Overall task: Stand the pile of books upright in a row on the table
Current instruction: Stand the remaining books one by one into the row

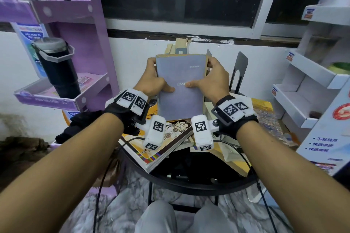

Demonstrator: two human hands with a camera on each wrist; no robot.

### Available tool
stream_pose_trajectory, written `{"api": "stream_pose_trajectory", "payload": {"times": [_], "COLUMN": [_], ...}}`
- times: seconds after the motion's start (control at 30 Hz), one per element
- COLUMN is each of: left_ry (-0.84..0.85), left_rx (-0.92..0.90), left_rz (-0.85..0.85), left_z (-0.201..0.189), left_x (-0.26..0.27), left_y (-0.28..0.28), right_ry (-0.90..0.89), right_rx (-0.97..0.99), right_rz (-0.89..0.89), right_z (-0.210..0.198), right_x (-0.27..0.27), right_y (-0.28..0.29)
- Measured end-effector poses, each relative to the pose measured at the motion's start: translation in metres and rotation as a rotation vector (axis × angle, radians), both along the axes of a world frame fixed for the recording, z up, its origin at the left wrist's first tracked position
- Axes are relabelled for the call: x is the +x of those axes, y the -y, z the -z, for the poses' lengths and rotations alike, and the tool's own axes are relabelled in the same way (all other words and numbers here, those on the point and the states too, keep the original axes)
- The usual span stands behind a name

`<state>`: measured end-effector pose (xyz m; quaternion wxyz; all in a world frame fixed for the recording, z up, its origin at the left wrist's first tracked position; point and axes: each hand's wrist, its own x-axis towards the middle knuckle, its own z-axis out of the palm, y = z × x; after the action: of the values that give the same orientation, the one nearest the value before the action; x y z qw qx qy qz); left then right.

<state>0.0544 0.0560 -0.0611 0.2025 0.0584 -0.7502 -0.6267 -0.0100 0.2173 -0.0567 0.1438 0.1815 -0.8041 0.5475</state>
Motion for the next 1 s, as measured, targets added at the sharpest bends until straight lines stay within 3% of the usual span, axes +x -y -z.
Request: {"api": "stream_pose_trajectory", "payload": {"times": [0.27,0.47,0.63,0.8,0.87,1.0], "left_ry": [-0.089,-0.146,-0.177,-0.103,-0.103,-0.079], "left_rx": [0.116,0.012,0.083,0.087,0.099,0.132], "left_rz": [0.011,-0.104,0.022,0.116,0.121,0.133], "left_z": [-0.009,-0.005,-0.012,-0.017,-0.017,-0.017], "left_x": [0.0,0.007,0.018,0.024,0.024,0.023], "left_y": [-0.005,-0.001,-0.001,0.019,0.025,0.028], "right_ry": [0.039,0.058,0.125,0.155,0.135,-0.051], "right_rx": [-0.144,-0.137,-0.092,-0.132,-0.149,0.008], "right_rz": [-0.049,-0.118,-0.255,-0.296,-0.281,-0.171], "right_z": [0.006,0.002,-0.005,-0.005,-0.004,-0.004], "right_x": [-0.002,-0.006,-0.008,-0.007,-0.006,-0.004], "right_y": [-0.003,0.003,0.006,0.01,0.014,0.021]}}
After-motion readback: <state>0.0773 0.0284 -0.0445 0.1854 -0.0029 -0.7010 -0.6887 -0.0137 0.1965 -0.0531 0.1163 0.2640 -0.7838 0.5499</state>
